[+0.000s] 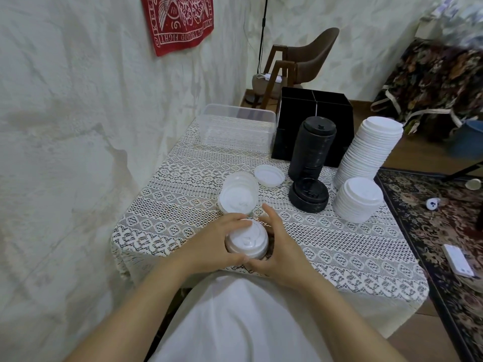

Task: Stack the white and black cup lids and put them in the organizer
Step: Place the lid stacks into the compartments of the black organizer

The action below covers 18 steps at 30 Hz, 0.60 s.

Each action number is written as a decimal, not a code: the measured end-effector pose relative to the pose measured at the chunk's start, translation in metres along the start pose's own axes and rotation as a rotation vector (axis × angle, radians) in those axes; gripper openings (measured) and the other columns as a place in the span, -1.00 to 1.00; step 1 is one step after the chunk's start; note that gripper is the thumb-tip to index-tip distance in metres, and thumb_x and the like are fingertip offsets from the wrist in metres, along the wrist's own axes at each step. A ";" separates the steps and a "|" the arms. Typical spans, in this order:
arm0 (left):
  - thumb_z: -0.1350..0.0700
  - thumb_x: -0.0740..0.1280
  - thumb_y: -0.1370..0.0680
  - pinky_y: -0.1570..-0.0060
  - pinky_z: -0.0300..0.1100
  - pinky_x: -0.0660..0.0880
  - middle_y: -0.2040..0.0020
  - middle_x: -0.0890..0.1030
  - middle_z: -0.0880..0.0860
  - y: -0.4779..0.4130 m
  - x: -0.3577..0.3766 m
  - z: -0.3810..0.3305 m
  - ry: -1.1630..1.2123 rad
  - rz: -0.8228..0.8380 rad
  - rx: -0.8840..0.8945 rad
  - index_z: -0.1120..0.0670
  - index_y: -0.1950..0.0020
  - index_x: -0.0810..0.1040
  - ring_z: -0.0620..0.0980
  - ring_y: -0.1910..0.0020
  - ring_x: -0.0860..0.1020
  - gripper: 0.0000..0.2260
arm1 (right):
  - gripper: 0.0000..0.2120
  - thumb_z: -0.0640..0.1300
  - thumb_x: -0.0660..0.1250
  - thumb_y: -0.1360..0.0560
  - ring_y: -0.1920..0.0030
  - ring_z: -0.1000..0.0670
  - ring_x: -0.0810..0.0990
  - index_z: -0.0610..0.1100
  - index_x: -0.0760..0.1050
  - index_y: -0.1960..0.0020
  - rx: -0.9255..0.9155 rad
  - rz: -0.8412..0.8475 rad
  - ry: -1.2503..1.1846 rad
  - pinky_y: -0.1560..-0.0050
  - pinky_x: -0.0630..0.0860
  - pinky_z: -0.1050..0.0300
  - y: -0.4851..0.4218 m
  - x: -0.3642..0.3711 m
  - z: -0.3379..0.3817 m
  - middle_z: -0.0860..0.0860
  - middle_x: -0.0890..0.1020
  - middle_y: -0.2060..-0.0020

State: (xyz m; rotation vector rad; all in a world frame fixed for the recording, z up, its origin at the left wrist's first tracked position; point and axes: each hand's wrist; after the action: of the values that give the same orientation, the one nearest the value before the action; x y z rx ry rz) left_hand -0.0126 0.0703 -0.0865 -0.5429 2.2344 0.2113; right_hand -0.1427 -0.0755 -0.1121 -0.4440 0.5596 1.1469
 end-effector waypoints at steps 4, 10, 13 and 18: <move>0.03 0.53 -0.40 -0.33 -0.45 0.08 -0.44 0.25 -0.18 -0.003 0.001 -0.001 0.002 0.016 -0.004 -0.03 -0.45 0.37 -0.31 -0.36 0.20 -0.34 | 0.02 0.23 0.46 -0.22 -0.40 0.23 0.33 0.19 0.02 -0.55 0.004 0.030 -0.001 -0.39 0.35 0.12 0.000 -0.001 -0.001 0.26 0.29 -0.44; -0.07 0.53 -0.39 -0.18 -0.64 0.02 -0.34 0.24 -0.27 -0.001 0.002 0.000 0.010 0.025 -0.001 -0.06 -0.46 0.35 -0.36 -0.32 0.21 -0.31 | -0.20 0.12 0.32 -0.37 -0.46 0.24 0.18 0.00 0.16 -0.55 -0.044 0.090 0.061 -0.47 0.12 0.31 0.001 -0.007 0.001 0.21 0.22 -0.46; -0.08 0.52 -0.39 -0.30 -0.44 0.11 -0.34 0.23 -0.30 0.001 0.002 0.000 0.008 0.036 -0.007 -0.10 -0.46 0.33 -0.35 -0.33 0.21 -0.31 | -0.29 -0.04 0.35 -0.47 -0.48 0.24 0.14 -0.05 0.16 -0.55 -0.047 0.119 0.053 -0.49 0.07 0.31 -0.002 -0.008 -0.002 0.21 0.19 -0.46; -0.02 0.54 -0.38 -0.23 -0.61 0.08 -0.30 0.21 -0.35 0.005 0.009 0.001 -0.005 -0.026 0.003 -0.05 -0.45 0.37 -0.37 -0.30 0.24 -0.32 | -0.44 -0.21 0.36 -0.54 -0.41 0.22 0.29 -0.07 0.30 -0.50 -0.037 0.193 -0.017 -0.43 0.16 0.37 -0.011 -0.020 0.001 0.18 0.34 -0.40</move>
State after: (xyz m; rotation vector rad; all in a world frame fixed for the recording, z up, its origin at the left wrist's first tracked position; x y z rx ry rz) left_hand -0.0196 0.0717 -0.0942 -0.5686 2.2212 0.1959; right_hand -0.1384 -0.0937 -0.0985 -0.4181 0.5758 1.3469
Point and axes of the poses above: each hand's wrist, its own y-axis away from the middle knuckle, its own x-axis out of the palm, z = x × y
